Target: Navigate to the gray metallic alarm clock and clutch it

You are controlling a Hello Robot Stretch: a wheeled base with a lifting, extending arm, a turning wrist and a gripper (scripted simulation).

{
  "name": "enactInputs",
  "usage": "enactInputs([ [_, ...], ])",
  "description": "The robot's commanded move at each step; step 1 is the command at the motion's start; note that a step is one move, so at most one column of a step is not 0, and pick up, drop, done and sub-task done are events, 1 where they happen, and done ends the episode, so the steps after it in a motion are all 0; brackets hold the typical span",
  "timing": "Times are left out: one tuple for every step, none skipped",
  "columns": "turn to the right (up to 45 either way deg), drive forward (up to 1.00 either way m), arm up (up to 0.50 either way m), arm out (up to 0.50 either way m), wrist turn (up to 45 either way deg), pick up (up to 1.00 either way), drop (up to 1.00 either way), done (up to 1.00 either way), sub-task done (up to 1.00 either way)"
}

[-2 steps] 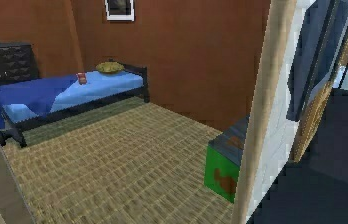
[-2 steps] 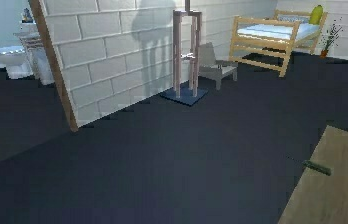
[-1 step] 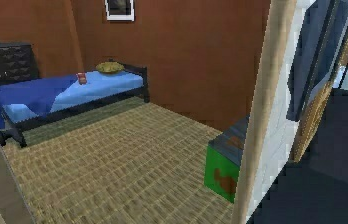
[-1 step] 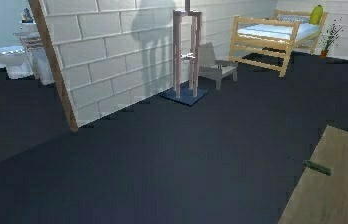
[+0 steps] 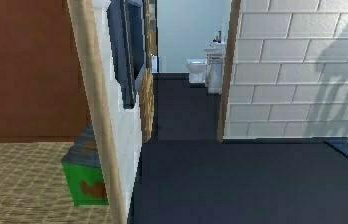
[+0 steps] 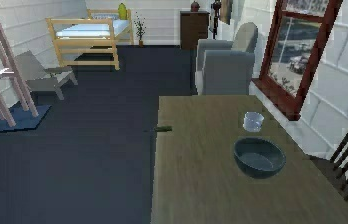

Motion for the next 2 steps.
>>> enactInputs([
  [-12.0, 0.0, 0.0, 0.0, 0.0, 0.0, 0.0, 0.0, 0.0],
  [45.0, 0.0, 0.0, 0.0, 0.0, 0.0, 0.0, 0.0, 0.0],
])
